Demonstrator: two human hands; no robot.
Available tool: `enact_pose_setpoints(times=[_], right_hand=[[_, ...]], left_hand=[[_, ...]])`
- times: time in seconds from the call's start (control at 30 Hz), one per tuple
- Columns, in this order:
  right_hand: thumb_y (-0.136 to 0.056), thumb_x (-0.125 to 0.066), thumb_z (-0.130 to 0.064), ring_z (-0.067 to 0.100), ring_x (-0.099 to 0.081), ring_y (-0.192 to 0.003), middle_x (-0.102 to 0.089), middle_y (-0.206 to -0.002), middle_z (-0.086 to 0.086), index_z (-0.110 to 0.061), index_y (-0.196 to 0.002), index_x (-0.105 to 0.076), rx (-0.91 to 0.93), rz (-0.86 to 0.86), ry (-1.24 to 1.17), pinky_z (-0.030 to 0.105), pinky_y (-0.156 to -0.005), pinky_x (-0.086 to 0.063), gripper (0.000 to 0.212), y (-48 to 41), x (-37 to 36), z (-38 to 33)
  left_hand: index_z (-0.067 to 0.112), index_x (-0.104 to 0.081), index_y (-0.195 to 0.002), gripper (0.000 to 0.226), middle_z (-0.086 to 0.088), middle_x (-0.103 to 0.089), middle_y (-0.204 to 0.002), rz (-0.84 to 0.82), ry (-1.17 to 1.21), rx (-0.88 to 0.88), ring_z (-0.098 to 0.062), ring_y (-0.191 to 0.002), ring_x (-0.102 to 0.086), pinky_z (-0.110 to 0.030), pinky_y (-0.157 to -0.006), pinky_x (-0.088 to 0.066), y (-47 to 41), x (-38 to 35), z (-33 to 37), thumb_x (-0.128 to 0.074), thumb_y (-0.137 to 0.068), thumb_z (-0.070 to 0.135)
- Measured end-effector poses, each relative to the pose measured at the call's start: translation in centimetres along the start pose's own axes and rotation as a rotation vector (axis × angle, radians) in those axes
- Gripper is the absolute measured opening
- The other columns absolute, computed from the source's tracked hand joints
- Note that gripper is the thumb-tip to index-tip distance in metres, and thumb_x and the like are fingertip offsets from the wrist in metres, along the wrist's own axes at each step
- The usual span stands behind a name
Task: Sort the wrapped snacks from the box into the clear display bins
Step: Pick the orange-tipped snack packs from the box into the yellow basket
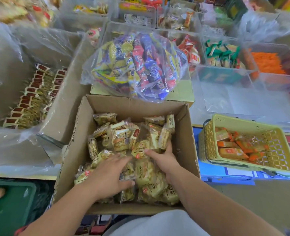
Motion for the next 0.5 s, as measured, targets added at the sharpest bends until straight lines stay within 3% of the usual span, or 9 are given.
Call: enact_pose_setpoints(times=[0.07,0.17,0.3,0.5], right_hand=[[-0.056,-0.088,-0.061,0.028,-0.047,-0.136,-0.040,-0.156,-0.003,-0.055,-0.153,0.002,0.067,-0.082,0.027,0.054,-0.110,-0.043,0.132,0.6,-1.4,-0.1],[-0.058,-0.085,-0.065,0.023,-0.035,-0.145,-0.025,-0.165,-0.006,-0.052,-0.153,0.012,0.132,-0.213,0.116,0.048,-0.116,-0.035,0.137,1.3,-3.7,0.0],[-0.064,-0.082,-0.068,0.023,-0.019,-0.153,-0.007,-0.169,-0.010,-0.056,-0.151,0.011,0.171,-0.312,0.242,0.055,-0.120,-0.028,0.128,1.8,-4.5,0.4],[-0.072,-0.075,-0.068,0.014,-0.036,-0.144,-0.033,-0.160,-0.015,-0.043,-0.157,-0.021,0.204,-0.342,0.245,0.047,-0.118,-0.035,0.105,2.4,-1.4,0.0]], left_hand=[[0.045,-0.007,-0.160,0.106,0.010,-0.021,-0.169,0.030,0.112,0.027,-0.014,-0.154,-0.019,-0.039,-0.124,-0.022,0.0,0.2,0.0,-0.060,-0.076,0.082],[0.044,0.003,-0.160,0.122,0.010,-0.017,-0.170,0.051,0.225,0.094,-0.015,-0.154,-0.021,-0.040,-0.121,-0.026,-0.1,0.0,-0.1,-0.066,-0.068,0.083],[0.038,0.002,-0.160,0.129,0.006,-0.022,-0.169,0.140,0.300,0.175,-0.019,-0.151,-0.029,-0.043,-0.119,-0.035,-0.6,0.1,-0.3,-0.079,-0.066,0.072],[0.035,0.001,-0.161,0.131,0.002,-0.037,-0.161,0.209,0.319,0.241,-0.020,-0.141,-0.044,-0.042,-0.112,-0.044,-1.8,0.1,-0.5,-0.082,-0.066,0.069]])
Point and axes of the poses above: each hand's wrist, its own y-axis away from the middle knuckle, its own x-axis out of the back of the hand, z = x × y, the point moved 5 cm from there along -y, towards the middle knuckle
